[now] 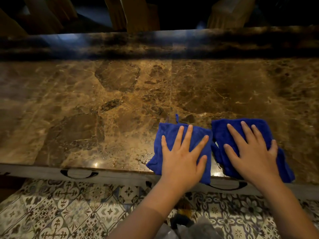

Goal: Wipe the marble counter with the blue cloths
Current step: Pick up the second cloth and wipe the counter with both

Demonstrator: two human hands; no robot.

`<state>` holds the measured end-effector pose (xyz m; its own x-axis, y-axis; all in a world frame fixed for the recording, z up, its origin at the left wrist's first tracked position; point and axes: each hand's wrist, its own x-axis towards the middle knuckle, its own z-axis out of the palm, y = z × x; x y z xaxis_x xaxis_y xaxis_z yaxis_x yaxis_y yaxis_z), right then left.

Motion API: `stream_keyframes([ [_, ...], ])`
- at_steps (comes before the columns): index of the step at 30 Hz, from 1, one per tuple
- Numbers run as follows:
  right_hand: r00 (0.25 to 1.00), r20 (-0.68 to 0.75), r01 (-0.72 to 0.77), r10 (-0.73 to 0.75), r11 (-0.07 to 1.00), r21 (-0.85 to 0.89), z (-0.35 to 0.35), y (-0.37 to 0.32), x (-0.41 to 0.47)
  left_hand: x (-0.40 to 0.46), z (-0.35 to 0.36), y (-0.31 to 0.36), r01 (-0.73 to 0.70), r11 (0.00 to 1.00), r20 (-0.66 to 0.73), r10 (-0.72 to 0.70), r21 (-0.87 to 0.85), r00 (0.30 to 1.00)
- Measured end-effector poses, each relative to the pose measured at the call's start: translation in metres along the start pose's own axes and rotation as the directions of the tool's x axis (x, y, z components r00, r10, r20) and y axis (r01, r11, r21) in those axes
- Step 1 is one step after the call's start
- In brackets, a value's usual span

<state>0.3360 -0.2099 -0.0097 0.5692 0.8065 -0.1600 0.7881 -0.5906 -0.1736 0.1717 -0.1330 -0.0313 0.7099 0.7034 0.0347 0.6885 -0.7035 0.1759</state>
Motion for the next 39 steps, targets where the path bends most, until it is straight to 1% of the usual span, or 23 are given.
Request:
stream_keyframes([
  [3, 1.0, 0.021, 0.005, -0.006, 1.0, 0.005, -0.003, 0.0, -0.001, -0.007, -0.006, -0.031, 0.035, 0.999, 0.007, -0.035, -0.007, 0.999],
  [9, 0.997, 0.068, -0.018, 0.021, 0.999, -0.039, -0.011, -0.007, -0.003, -0.02, -0.023, -0.107, 0.251, 0.968, 0.003, -0.251, -0.011, 0.968],
  [13, 0.999, 0.051, 0.021, -0.019, 0.999, -0.038, -0.01, -0.025, -0.004, -0.027, -0.036, -0.163, 0.403, 0.915, -0.021, -0.403, 0.007, 0.915],
  [16, 0.999, 0.031, 0.017, -0.015, 0.999, -0.046, -0.004, -0.032, -0.005, -0.03, -0.045, -0.199, 0.539, 0.842, -0.009, -0.539, 0.011, 0.842],
  [18, 1.0, 0.002, 0.011, -0.011, 0.999, -0.046, -0.001, -0.032, -0.007, -0.027, -0.047, -0.206, 0.582, 0.813, 0.016, -0.582, -0.003, 0.813],
  [19, 1.0, -0.003, 0.008, -0.008, 0.999, -0.044, 0.0, -0.033, -0.007, -0.025, -0.047, -0.203, 0.581, 0.814, 0.018, -0.581, -0.007, 0.814],
  [20, 1.0, -0.002, 0.001, -0.001, 0.999, -0.042, 0.0, -0.033, -0.007, -0.023, -0.046, -0.198, 0.562, 0.827, 0.011, -0.562, -0.008, 0.827],
  [22, 1.0, 0.007, -0.016, 0.016, 0.999, -0.041, 0.001, -0.035, -0.006, -0.02, -0.042, -0.181, 0.471, 0.882, -0.015, -0.472, -0.014, 0.882],
  [24, 1.0, 0.01, -0.023, 0.024, 0.999, -0.044, 0.001, -0.036, -0.005, -0.02, -0.037, -0.16, 0.324, 0.946, -0.015, -0.324, -0.018, 0.946],
  [26, 1.0, 0.005, -0.022, 0.022, 0.999, -0.041, 0.001, -0.036, -0.005, -0.02, -0.034, -0.144, 0.128, 0.992, 0.031, -0.127, -0.009, 0.991],
  [28, 1.0, -0.008, -0.024, 0.023, 0.999, -0.035, 0.001, -0.038, -0.005, -0.016, -0.034, -0.143, -0.064, 0.998, 0.075, 0.064, 0.005, 0.995],
  [29, 1.0, -0.013, -0.027, 0.027, 0.999, -0.033, 0.001, -0.039, -0.005, -0.012, -0.035, -0.15, -0.107, 0.994, 0.08, 0.104, 0.03, 0.991],
  [30, 0.999, -0.016, -0.033, 0.032, 0.999, -0.031, 0.001, -0.039, -0.005, -0.009, -0.037, -0.161, -0.083, 0.994, 0.074, 0.078, 0.067, 0.994],
  [31, 0.999, -0.018, -0.039, 0.038, 0.999, -0.031, 0.001, -0.04, -0.005, -0.006, -0.039, -0.175, 0.013, 0.995, 0.058, -0.019, 0.1, 0.998],
  [32, 0.999, -0.018, -0.042, 0.042, 0.999, -0.034, 0.001, -0.041, -0.005, -0.005, -0.041, -0.19, 0.165, 0.98, 0.032, -0.17, 0.112, 0.985],
  [33, 0.999, -0.018, -0.045, 0.044, 0.998, -0.037, 0.002, -0.041, -0.005, -0.006, -0.044, -0.207, 0.338, 0.937, 0.005, -0.34, 0.092, 0.94],
  [34, 0.999, -0.018, -0.048, 0.047, 0.998, -0.04, 0.002, -0.041, -0.006, -0.007, -0.048, -0.221, 0.49, 0.871, -0.01, -0.49, 0.046, 0.872],
  [35, 0.999, -0.017, -0.049, 0.048, 0.998, -0.043, 0.002, -0.042, -0.006, -0.01, -0.052, -0.231, 0.595, 0.803, -0.01, -0.595, -0.008, 0.803],
  [36, 0.999, -0.015, -0.049, 0.048, 0.998, -0.043, 0.001, -0.042, -0.006, -0.013, -0.054, -0.235, 0.651, 0.758, -0.005, -0.651, -0.045, 0.759],
  [37, 0.999, -0.011, -0.048, 0.048, 0.998, -0.041, 0.001, -0.042, -0.006, -0.016, -0.055, -0.232, 0.671, 0.74, -0.006, -0.672, -0.052, 0.741],
  [38, 0.999, -0.006, -0.047, 0.047, 0.998, -0.04, 0.001, -0.042, -0.006, -0.021, -0.053, -0.226, 0.672, 0.739, -0.016, -0.673, -0.045, 0.739],
  [39, 0.999, -0.006, -0.049, 0.049, 0.998, -0.04, 0.0, -0.042, -0.006, -0.026, -0.05, -0.216, 0.656, 0.753, -0.034, -0.658, -0.038, 0.753],
])
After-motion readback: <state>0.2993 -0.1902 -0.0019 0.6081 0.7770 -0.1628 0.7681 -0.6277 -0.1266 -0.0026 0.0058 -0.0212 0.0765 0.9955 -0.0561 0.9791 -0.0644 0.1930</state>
